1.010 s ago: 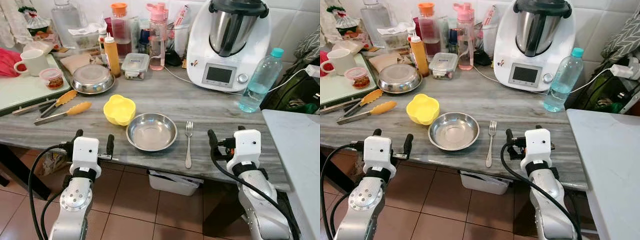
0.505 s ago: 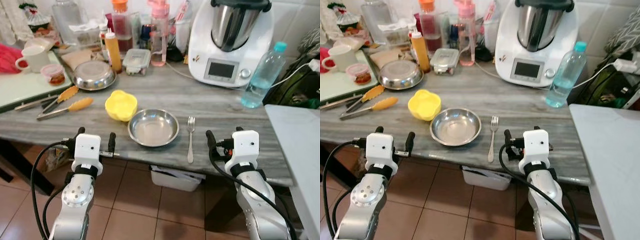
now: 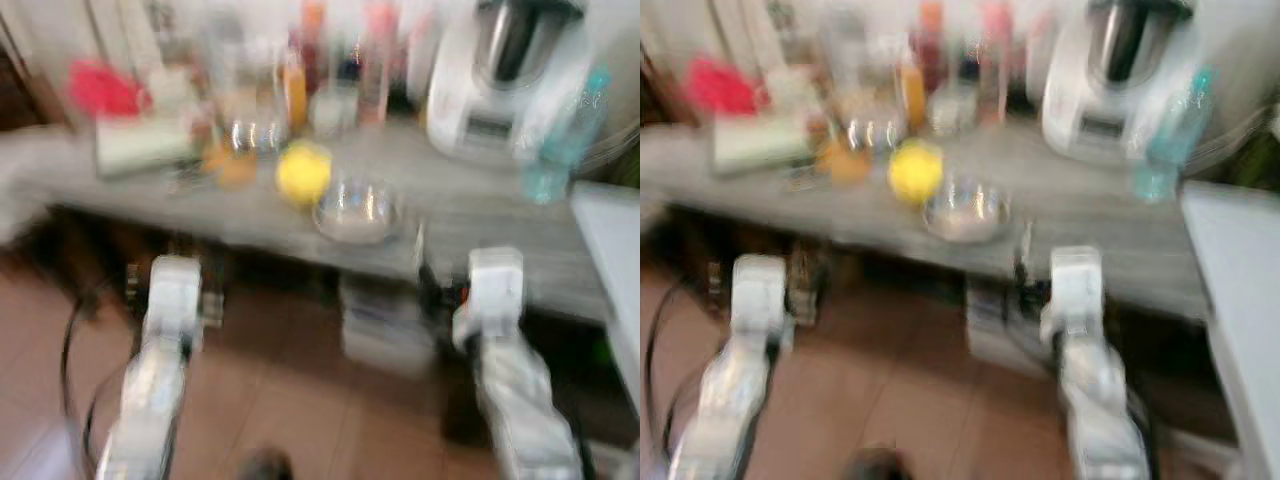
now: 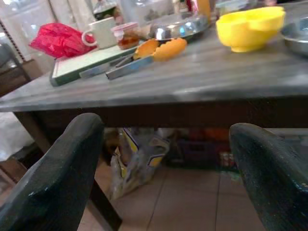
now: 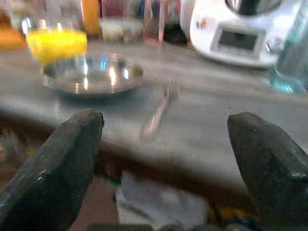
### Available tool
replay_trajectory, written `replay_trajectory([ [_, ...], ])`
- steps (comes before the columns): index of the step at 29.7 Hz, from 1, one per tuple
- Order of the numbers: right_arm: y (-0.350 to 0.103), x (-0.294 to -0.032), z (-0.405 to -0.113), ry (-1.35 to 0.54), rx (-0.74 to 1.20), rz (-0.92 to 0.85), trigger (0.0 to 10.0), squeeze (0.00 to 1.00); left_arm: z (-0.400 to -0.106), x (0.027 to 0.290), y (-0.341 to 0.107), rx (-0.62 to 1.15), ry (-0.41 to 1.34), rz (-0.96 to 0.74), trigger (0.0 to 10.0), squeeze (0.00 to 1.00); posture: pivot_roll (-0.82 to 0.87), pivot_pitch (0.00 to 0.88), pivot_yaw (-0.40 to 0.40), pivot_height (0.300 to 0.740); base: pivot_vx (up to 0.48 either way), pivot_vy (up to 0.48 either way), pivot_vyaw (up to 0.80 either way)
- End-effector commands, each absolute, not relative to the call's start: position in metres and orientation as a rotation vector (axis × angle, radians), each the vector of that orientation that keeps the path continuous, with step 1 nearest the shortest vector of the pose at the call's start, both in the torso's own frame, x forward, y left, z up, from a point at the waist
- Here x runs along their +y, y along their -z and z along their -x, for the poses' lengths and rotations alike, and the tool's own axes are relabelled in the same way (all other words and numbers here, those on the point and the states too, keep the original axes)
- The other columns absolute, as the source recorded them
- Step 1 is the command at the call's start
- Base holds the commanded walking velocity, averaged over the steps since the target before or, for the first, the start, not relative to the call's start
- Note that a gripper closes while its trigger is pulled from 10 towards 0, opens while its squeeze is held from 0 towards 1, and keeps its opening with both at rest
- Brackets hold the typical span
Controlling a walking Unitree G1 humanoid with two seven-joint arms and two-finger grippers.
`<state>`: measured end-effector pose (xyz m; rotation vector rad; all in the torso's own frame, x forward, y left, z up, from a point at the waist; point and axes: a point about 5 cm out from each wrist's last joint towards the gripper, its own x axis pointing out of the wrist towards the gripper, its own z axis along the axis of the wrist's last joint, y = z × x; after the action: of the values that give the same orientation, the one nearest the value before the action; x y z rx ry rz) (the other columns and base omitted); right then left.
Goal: Setting the table
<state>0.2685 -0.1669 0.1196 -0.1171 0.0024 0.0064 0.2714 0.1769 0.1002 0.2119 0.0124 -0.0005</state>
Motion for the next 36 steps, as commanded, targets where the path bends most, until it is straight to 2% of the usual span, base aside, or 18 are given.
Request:
replay_trajectory([
  [1,-0.126,-0.164,-0.272,-0.006,-0.022,0.111,10.0,0.0,-0.276,0.177,-0.109,-0.014,0.007,-0.216,10.0,0.0,0.02,0.0,0.039,0.74,-0.352,0.0,0.0],
  [14,-0.131,-0.168,-0.279,0.046,-0.049,0.103,10.0,0.0,-0.284,0.181,-0.115,-0.028,0.0,-0.218,10.0,0.0,0.03,0.0,0.065,0.74,-0.355,0.0,0.0],
  [22,-0.132,-0.169,-0.279,0.055,-0.054,0.105,10.0,0.0,-0.287,0.173,-0.116,-0.042,0.029,-0.205,10.0,0.0,0.03,0.0,0.054,0.74,-0.326,0.0,0.0],
  [36,-0.131,-0.168,-0.279,0.044,-0.052,0.115,10.0,0.0,-0.296,0.164,-0.127,-0.075,0.095,-0.144,10.0,0.0,0.03,0.0,0.063,0.74,0.0,0.0,-0.03],
])
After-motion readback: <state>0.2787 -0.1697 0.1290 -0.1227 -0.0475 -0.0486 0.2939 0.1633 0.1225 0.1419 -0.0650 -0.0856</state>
